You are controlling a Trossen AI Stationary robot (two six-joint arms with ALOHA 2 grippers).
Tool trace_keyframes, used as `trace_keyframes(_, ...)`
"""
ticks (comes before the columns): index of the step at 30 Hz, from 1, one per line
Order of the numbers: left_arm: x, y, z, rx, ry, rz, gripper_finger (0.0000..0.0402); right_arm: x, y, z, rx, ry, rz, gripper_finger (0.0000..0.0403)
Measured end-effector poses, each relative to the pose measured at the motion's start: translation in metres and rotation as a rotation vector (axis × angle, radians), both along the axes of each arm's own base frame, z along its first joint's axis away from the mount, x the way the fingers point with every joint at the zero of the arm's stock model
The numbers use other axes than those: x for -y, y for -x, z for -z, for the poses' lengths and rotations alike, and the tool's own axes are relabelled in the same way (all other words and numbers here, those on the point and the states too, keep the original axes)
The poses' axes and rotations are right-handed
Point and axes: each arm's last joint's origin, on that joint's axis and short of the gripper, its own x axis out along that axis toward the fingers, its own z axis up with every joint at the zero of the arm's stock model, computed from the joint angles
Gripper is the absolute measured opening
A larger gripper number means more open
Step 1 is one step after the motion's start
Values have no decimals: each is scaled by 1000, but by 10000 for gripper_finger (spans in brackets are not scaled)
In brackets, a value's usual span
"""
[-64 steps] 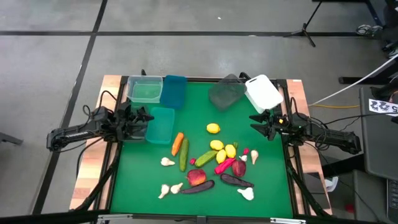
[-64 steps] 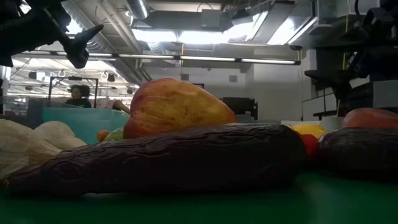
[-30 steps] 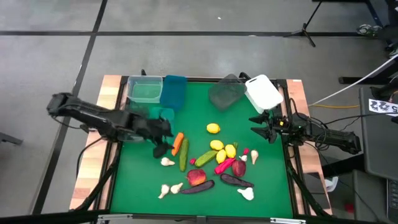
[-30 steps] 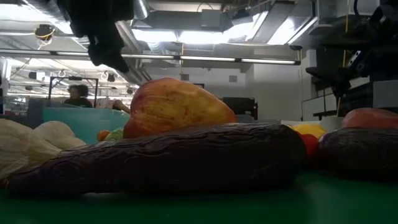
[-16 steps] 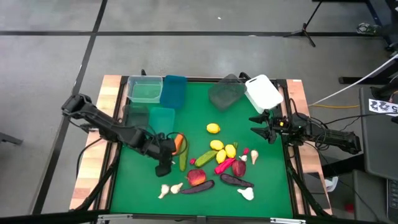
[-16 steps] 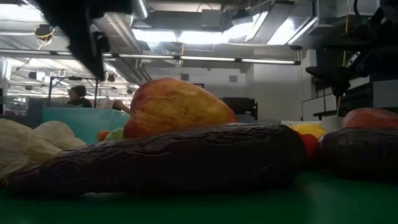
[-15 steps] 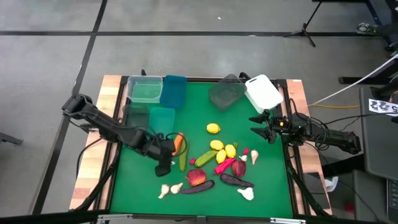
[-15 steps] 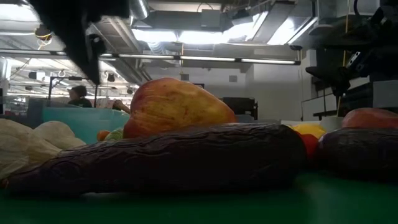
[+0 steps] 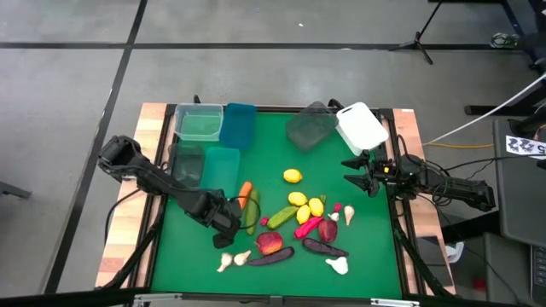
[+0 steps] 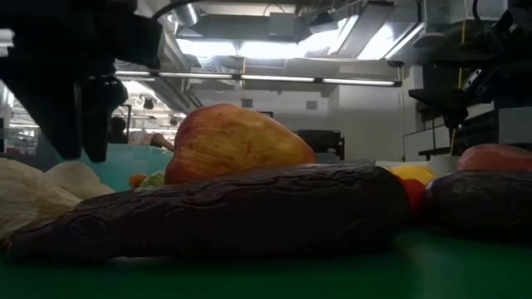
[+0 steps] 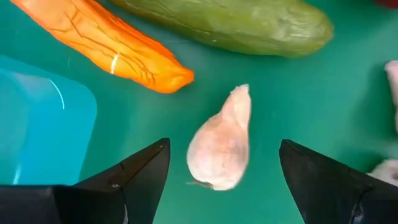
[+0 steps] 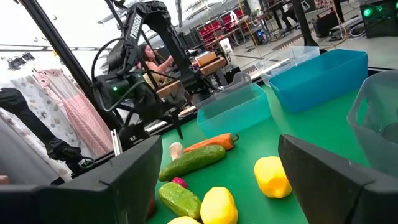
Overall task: Sort produce into baskets
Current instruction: Put the white garlic into the left black bin
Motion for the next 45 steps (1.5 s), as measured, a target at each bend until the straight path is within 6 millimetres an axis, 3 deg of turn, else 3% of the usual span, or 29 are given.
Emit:
trace_keyframes(14,4,-6,27,-102,-37,101,291,0,0,0,-1,0,0,319)
trace_keyframes(27,3,-6,28,-110,-42,121,167,0,0,0,-1,0,0,319)
trace_keyframes(32,3,-6,28,-107,-34,89,145,0,0,0,-2,0,0,319)
trace_keyframes(38,4,-6,20,-87,-3,-9,155,0,0,0,-2,0,0,319)
trace_keyframes(45,3,-4,-11,-48,47,-145,157,0,0,0,-2,0,0,319)
